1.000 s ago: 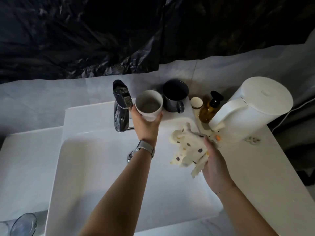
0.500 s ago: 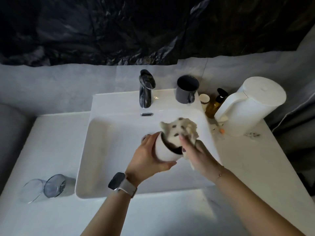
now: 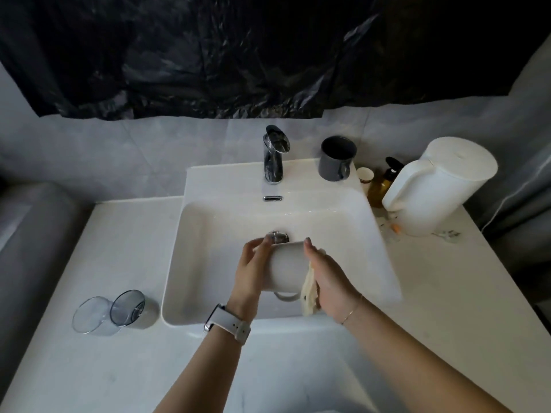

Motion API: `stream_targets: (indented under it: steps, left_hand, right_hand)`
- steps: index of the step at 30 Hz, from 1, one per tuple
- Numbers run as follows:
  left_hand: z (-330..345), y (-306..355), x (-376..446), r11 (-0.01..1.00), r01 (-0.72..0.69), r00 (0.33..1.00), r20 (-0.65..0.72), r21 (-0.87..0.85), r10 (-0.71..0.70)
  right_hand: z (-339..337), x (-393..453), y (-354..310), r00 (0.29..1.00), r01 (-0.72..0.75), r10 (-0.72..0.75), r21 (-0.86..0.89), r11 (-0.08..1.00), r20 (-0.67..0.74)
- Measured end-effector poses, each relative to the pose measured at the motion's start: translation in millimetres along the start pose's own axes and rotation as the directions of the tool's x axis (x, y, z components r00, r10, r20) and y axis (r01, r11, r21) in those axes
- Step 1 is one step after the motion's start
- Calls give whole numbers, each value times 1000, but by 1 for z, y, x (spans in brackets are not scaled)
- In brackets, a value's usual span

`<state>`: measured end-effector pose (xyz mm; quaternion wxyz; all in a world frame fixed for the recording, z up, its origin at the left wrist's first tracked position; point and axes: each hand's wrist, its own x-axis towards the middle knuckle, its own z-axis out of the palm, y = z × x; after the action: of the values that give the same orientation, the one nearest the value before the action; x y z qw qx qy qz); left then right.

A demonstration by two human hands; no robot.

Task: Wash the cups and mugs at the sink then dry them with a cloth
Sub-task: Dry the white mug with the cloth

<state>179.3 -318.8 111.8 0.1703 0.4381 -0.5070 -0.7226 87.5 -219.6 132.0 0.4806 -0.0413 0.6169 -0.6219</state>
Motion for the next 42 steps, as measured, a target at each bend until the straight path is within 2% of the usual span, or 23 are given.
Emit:
stream_targets:
  steps: [2,3,5,7,10,12,14,15,17,19,21,24,26,28,29,31,33,34,35,36,38,40,42]
  left_hand:
    - [-3,-1,-6,970,243,968,63,22,-244]
    - [-5,0,-8,949,315,944,103,16,-315]
    - [-8,4,-10,926,365,925,149,-93,-350]
    - [-6,6,-8,930,339,938,129,-140,-322]
    - [0,-1,0,983,170,985,38,-68,-167]
    - [-3,-7,6,989,-115,993,5,90,115]
    - [-11,-8,10,895,-388,921,142,220,364]
    - [-13,-7,12,850,-466,879,234,244,415]
    - [-19,-6,22,814,-502,845,369,292,388]
    - [-24,0,32,814,-450,861,420,367,287]
    - [-30,6,36,880,-333,879,450,339,159]
    - [-31,18,32,993,70,884,455,95,-106]
    - [-24,21,31,950,313,875,389,-3,-287]
    - [-14,22,31,905,421,870,256,62,-422]
    - [-10,18,32,896,436,877,184,80,-443]
    - [-5,6,37,946,316,947,34,69,-319]
    - [-9,-8,43,985,-47,995,-79,163,61]
    - [-13,-14,44,925,-254,959,-49,284,278]
    - [-17,-18,44,834,-408,903,34,372,427]
    - [-20,-22,42,755,-506,854,118,417,507]
    - [-23,-24,41,730,-549,832,179,406,526]
    - [-23,-19,40,824,-478,878,189,306,439]
    - [-22,-10,39,979,-184,962,221,86,161]
  right_hand:
    - [4,-2,6,1000,2,-2,-7,1000,18]
    - [4,-3,7,999,4,-4,-16,1000,34]
    - [4,-1,12,994,-37,40,-38,999,99]
    - [5,-2,9,983,-119,121,-21,993,139]
    - [0,4,6,971,-201,187,82,976,152]
    - [-5,8,1,977,-194,174,176,965,127]
    - [-5,17,-6,978,-207,197,246,947,63]
    - [-3,20,-9,978,-209,207,270,940,39]
    - [-1,27,-12,979,-186,204,294,938,-29]
    - [-2,32,-8,979,-152,185,295,944,-87]
    - [-3,32,-6,987,-100,124,220,970,-98]
    - [0,33,-6,997,-14,21,80,997,-81]
    - [4,32,-1,998,42,-48,-122,992,-42]
    - [10,29,7,996,63,-75,-238,969,-42]
    - [12,28,11,997,59,-70,-232,971,-41]
    - [16,32,12,999,-23,18,-131,991,-46]
    - [17,37,5,987,-134,138,52,990,-83]
    - [16,42,1,975,-190,204,151,970,-88]
    - [14,47,-2,965,-219,241,198,955,-98]
    - [15,48,-8,962,-230,252,187,955,-107]
    - [20,49,-16,963,-215,224,78,974,-151]
    - [24,49,-18,974,-131,126,-15,991,-188]
    - [26,47,-19,980,-81,72,-42,996,-183]
